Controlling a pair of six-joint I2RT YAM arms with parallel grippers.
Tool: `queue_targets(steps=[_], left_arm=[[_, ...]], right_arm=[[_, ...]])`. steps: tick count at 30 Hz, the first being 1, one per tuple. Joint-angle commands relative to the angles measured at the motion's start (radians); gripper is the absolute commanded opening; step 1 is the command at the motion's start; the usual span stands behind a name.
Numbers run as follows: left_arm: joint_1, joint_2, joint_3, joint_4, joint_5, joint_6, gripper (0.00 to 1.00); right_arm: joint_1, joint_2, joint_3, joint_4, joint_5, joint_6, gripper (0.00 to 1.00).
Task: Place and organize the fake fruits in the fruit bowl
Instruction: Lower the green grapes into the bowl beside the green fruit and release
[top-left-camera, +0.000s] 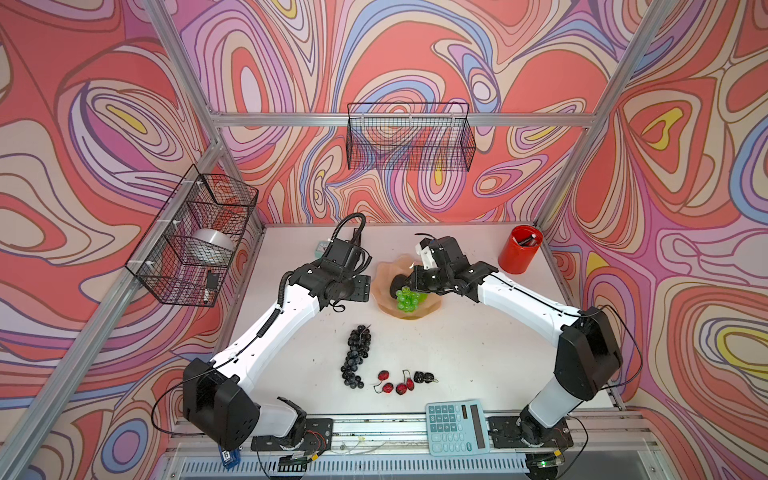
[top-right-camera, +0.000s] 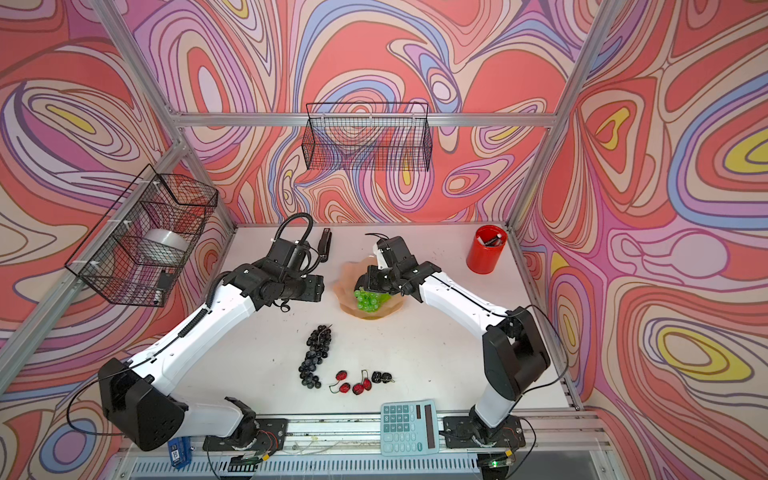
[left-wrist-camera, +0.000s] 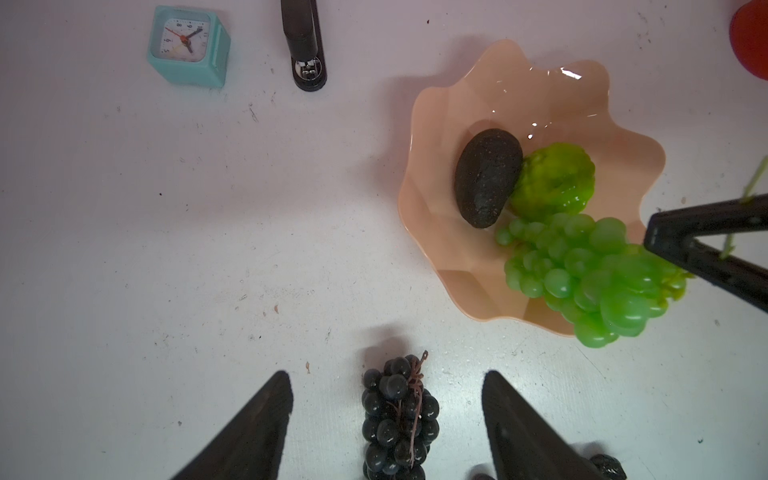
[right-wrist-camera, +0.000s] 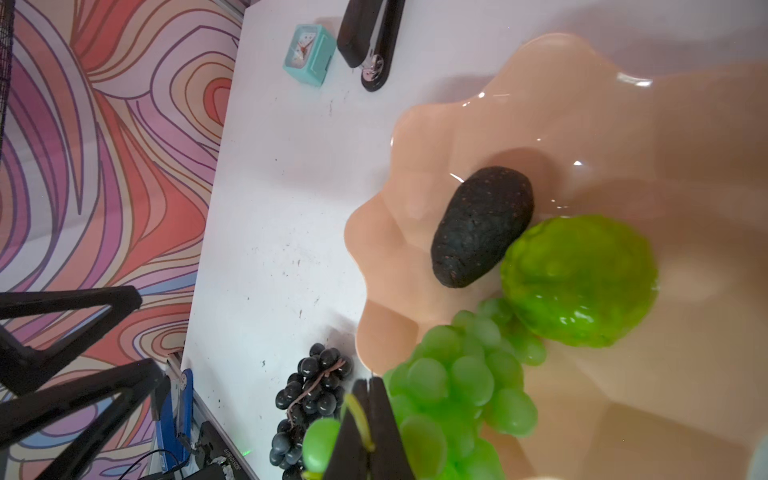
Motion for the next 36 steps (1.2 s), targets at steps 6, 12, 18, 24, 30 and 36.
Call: queue_targets(steps=[6,12,18,24,30,36], left_arm=[[0.004,-0.015,-0.015,-0.013,-0.009,0.001,0.75],[0.004,-0.010,-0.003,-0.029,-0.011,0.003,0.75],[0.004,0.005,0.015,-0.037,-0.008,0.005,0.75],[0.004,0.013,0.021,-0.038,-0.001,0.001,0.75],[0.004,0.025,0.025,-0.042,0.004,0.001,0.75],[0.004,0.027,0.023,-0.051,0.010,0.003,0.75]], right_arm=[[-0.059,-0.049,-0.065,0.063,-0.005,-0.055,0.00],[-0.101,-0.037,-0.113,0.095,-0.017,-0.096,0.00],[-0.157,0.002,-0.127,0.122,-0.072,-0.113,0.00],[-0.179,0.016,-0.139,0.131,-0.059,-0.142,0.00],[-0.224,0.069,-0.118,0.144,-0.084,-0.176,0.00],[-0.225,0.159,-0.077,0.153,-0.108,-0.198,0.00]])
